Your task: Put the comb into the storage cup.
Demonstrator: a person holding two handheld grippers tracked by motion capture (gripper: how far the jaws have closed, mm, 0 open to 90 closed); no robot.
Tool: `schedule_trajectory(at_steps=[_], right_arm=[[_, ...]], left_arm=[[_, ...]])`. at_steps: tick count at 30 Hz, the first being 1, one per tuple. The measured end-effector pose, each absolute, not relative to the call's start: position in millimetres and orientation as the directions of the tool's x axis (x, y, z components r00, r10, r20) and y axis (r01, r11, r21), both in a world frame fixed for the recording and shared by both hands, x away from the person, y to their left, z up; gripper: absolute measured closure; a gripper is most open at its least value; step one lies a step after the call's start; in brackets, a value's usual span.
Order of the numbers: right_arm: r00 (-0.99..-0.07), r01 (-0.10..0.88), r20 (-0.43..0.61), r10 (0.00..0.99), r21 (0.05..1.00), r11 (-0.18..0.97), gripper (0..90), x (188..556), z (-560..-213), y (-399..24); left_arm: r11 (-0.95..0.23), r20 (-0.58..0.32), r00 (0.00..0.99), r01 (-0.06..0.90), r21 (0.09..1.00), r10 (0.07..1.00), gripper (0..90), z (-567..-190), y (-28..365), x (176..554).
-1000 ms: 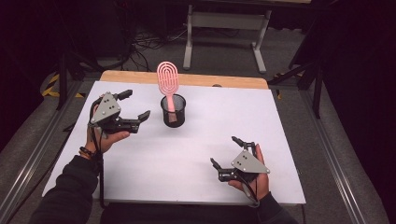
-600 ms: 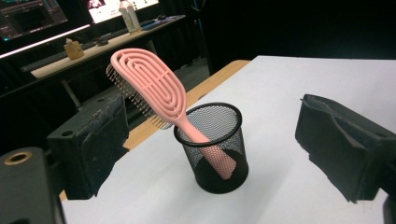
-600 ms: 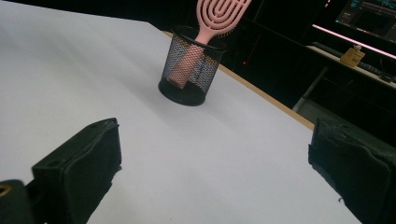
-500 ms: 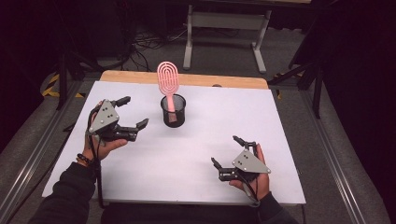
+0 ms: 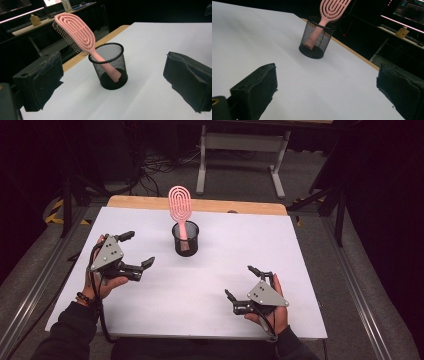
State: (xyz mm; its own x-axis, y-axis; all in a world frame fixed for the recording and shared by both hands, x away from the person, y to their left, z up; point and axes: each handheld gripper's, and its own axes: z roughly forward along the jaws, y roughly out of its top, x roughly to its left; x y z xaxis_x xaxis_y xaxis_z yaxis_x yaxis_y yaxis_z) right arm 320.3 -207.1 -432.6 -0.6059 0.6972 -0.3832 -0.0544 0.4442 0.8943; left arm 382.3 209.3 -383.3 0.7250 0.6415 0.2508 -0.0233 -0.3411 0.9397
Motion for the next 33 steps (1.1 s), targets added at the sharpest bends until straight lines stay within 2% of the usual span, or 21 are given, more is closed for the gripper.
schedule_trajectory(at_steps=[10,18,33], right_arm=[[-0.607,-0.057,-0.387,0.694,0.892,0.448,4.0,320,-433,-206],[-0.61,-0.057,-0.39,0.69,0.89,0.453,4.3,319,-434,-207],[-0.624,-0.058,-0.384,0.681,0.891,0.449,4.7,316,-435,-208]], left_arm=[[-0.359,0.276,0.725,-0.043,0.933,0.631,4.6,-396,212,368],[-0.353,0.236,0.752,-0.005,0.936,0.615,4.7,-412,214,358],[-0.384,0.237,0.735,0.034,0.923,0.636,5.4,-442,227,340]])
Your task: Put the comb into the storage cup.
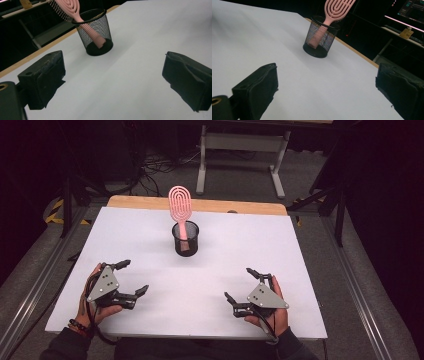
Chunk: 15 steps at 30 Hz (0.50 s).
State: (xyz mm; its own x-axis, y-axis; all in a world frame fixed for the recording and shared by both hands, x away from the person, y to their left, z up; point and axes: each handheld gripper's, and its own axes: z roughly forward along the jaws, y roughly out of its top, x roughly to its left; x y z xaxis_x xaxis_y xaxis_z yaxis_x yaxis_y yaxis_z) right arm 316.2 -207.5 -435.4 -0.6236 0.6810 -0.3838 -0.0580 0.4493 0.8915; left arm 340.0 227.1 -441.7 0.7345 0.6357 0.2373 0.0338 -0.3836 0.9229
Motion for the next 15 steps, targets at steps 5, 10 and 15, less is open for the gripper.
schedule_trajectory(at_steps=[5,10,15], right_arm=[[-0.621,-0.064,-0.388,0.681,0.891,0.45,4.7,316,-435,-209],[-0.623,-0.059,-0.386,0.68,0.891,0.451,4.6,316,-435,-208],[-0.627,-0.06,-0.383,0.678,0.892,0.449,4.6,316,-436,-208]], left_arm=[[-0.375,0.218,0.733,0.054,0.926,0.644,4.5,-450,234,336],[-0.358,0.185,0.726,0.089,0.93,0.662,4.7,-460,239,334],[-0.352,0.177,0.722,0.097,0.931,0.669,4.6,-465,239,330]])
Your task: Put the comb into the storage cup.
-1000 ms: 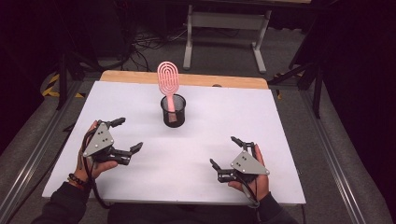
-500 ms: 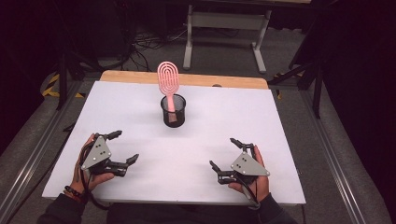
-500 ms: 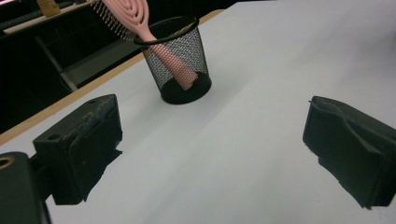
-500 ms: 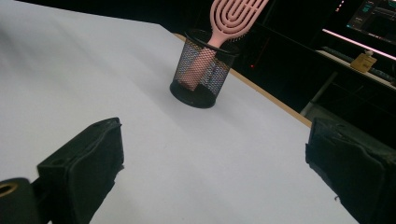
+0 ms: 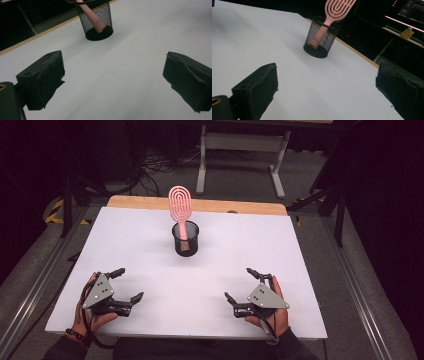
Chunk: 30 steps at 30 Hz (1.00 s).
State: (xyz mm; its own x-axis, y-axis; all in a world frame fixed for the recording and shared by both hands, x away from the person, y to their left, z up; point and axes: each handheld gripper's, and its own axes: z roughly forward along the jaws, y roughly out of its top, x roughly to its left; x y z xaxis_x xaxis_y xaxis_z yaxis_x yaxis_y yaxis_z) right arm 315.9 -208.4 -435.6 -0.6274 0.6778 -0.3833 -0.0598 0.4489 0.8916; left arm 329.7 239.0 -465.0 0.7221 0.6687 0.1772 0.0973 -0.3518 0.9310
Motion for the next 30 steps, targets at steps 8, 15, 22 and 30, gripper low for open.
schedule_trajectory(at_steps=[8,15,22,30], right_arm=[[-0.631,-0.06,-0.384,0.674,0.89,0.451,4.6,314.2,-437.5,-208.9],[-0.632,-0.063,-0.389,0.671,0.888,0.456,4.7,312.7,-437.5,-206.4],[-0.628,-0.065,-0.398,0.669,0.883,0.464,4.8,311.6,-438.1,-204.2],[-0.629,-0.06,-0.394,0.671,0.884,0.463,5.0,313.3,-438.5,-204.3]], left_arm=[[-0.344,0.179,0.723,0.087,0.935,0.667,4.6,-464.3,237.4,329.5],[-0.34,0.176,0.729,0.082,0.937,0.661,4.6,-463.5,238.6,330.0],[-0.34,0.178,0.733,0.077,0.937,0.657,4.8,-462.4,236.4,328.6],[-0.346,0.176,0.734,0.084,0.935,0.656,5.0,-462.9,236.2,329.1]])
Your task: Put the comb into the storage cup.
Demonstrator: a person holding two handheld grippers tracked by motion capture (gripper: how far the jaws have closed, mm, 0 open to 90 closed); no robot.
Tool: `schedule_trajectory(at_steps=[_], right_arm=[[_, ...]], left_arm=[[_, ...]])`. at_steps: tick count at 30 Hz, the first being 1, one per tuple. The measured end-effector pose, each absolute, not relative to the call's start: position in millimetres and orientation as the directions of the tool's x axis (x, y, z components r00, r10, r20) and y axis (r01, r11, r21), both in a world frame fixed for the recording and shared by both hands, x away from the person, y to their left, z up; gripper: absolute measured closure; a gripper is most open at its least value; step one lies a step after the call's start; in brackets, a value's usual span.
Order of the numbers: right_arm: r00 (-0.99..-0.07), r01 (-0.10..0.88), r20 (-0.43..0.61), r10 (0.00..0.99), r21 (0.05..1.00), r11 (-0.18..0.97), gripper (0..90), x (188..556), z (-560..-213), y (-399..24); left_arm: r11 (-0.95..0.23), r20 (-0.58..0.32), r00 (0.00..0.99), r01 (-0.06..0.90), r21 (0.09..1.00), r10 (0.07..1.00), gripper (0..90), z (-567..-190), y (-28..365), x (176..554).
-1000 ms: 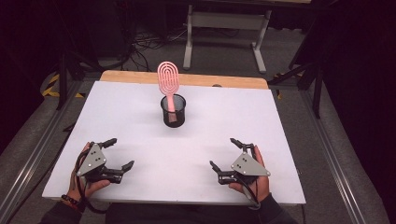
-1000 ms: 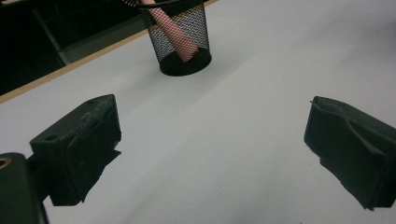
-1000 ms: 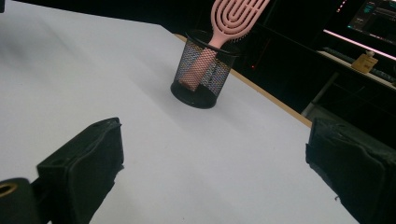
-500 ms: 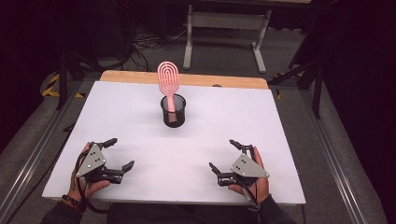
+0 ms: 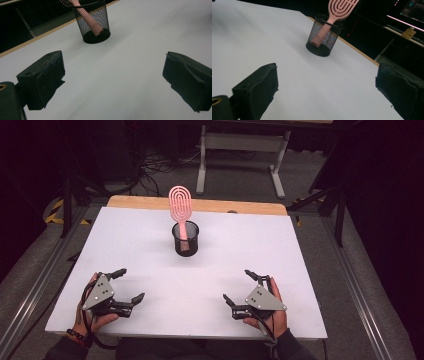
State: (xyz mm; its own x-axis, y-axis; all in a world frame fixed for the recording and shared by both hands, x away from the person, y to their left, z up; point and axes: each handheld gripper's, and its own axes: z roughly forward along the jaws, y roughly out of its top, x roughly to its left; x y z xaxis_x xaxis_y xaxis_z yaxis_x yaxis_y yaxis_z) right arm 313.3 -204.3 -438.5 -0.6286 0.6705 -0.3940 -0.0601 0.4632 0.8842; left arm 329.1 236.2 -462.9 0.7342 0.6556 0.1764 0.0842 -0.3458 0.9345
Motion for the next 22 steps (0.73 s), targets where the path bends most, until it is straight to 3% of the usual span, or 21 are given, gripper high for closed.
schedule_trajectory(at_steps=[22], right_arm=[[-0.626,-0.052,-0.415,0.66,0.867,0.496,6.0,315.0,-439.9,-202.6]], left_arm=[[-0.359,0.178,0.733,0.097,0.928,0.657,5.0,-462.2,233.1,333.1]])
